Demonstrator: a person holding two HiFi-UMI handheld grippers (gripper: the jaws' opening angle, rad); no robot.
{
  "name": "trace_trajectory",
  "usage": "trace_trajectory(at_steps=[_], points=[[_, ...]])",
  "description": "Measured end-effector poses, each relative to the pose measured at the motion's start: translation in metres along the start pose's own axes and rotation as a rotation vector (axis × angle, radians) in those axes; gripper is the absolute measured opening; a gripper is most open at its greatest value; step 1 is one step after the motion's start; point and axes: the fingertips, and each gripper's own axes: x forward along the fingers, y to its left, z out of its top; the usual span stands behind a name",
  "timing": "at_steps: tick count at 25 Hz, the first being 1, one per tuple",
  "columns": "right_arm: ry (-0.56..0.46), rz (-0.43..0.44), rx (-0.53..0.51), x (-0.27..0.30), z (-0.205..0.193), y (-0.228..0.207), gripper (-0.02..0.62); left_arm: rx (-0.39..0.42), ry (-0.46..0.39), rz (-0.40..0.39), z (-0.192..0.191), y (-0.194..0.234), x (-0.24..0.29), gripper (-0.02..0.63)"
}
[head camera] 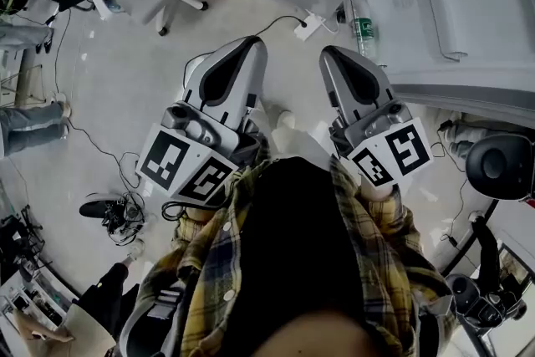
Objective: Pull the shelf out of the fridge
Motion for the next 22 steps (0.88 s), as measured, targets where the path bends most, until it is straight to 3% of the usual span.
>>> trace_trajectory(at_steps=[10, 22], points=[[0.009, -0.035, 0.03, 0.059, -0.003, -0.004, 0.018, -0.021, -0.001, -0.029, 0.028, 0.059, 0.013, 0.003], [-0.035, -0.144, 0.019, 0.173, 0.02, -0.019, 0.018, -0.01, 0.014, -0.103, 0.093, 0.168, 0.045, 0.003]])
